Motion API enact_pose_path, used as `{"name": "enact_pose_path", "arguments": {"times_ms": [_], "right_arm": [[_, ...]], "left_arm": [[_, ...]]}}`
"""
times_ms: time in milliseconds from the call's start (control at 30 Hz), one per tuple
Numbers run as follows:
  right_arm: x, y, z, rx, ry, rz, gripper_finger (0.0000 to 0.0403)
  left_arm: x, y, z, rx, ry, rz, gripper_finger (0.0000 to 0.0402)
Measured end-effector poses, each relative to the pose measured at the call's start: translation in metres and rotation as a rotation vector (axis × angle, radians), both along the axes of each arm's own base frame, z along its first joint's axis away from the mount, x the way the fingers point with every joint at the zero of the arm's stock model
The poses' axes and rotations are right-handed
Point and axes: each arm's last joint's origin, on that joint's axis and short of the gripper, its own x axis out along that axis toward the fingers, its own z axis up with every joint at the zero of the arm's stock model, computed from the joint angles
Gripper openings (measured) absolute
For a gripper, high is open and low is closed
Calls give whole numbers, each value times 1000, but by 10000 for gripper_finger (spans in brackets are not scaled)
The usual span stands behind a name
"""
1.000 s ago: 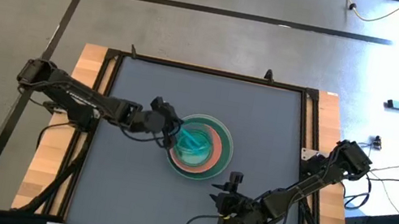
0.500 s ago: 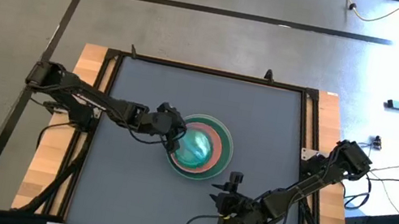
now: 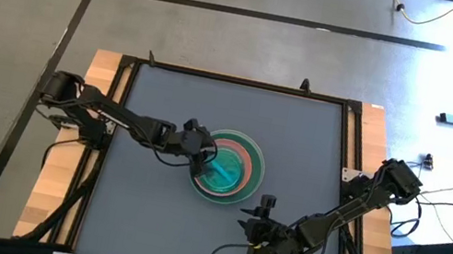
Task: Stack plastic plates
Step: Stack the blue transparent plate on the orange transparent plate, then return to Home Position
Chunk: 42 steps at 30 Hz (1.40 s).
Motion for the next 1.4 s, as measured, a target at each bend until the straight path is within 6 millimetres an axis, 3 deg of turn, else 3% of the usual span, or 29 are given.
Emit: {"name": "enact_pose_path", "arguments": {"times_ms": [233,467,767,933,1100,1400], "right_arm": [[0,0,0,-1,1,0,156],[1,1,1,12,-15,2,156],[-5,-5,0,-96,79,47,156],[-13,-27,5,-97,95,19,145],[-30,-63,10,-11,44,15,104],[-50,-138,9,202,-245,193,36]], "left_arm": [[-6,0,34,60,0,-52,129],[-22,-4,52,78,42,-80,129],[-32,-29,35,248,91,-223,93],[-44,-34,26,260,3,-379,65],[-73,-26,28,259,-176,-410,39],[-127,-13,12,252,-508,-401,5]]}}
